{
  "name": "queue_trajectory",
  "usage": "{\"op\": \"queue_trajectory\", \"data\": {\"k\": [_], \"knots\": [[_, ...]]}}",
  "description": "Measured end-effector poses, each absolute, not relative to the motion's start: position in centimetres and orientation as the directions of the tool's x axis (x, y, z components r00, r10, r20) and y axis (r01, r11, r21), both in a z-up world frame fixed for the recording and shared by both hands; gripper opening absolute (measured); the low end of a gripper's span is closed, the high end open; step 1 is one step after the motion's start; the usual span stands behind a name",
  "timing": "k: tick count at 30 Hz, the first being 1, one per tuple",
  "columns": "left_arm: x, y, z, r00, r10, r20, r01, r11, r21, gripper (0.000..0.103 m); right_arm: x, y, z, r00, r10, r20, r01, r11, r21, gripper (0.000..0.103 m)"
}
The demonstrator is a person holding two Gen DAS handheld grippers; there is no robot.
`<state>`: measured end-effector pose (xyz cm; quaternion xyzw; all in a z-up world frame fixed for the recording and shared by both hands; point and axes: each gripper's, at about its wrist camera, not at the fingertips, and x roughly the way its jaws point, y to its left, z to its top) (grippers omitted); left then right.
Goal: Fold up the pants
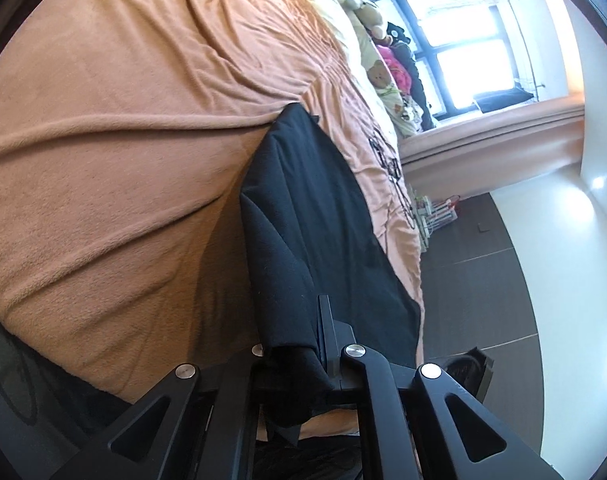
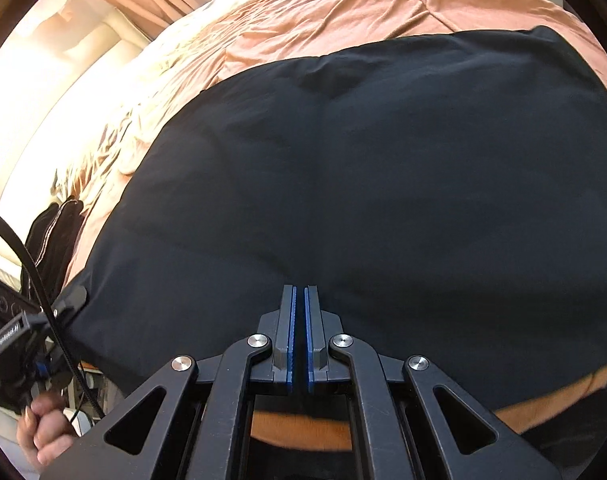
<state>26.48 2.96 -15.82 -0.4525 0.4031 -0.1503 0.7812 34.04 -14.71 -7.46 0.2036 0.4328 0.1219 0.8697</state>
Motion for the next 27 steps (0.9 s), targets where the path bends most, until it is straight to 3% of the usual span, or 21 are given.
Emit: {"op": "queue_trajectory", "data": {"k": [9,20,27], "knots": [[27.3,2.1,-14.0,0.638,-0.615,-0.464,-0.071,0.553,-0.830,0.007,32.9,-16.2,-4.8,0.652,0.421,-0.631,-0.070,0.862,0.503,0.000],[29.3,-0.9,-10.2,0.630,-0.635,-0.447,0.033,0.597,-0.802,0.007,33.9,-15.0,-9.3,0.577,0.462,-0.674,-0.058,0.846,0.530,0.000],[31.3,-5.0,-6.7,0.610,-0.662,-0.435,0.139,0.630,-0.764,0.007,32.0,-18.6,-8.1,0.613,0.501,-0.611,-0.060,0.801,0.596,0.000]]}}
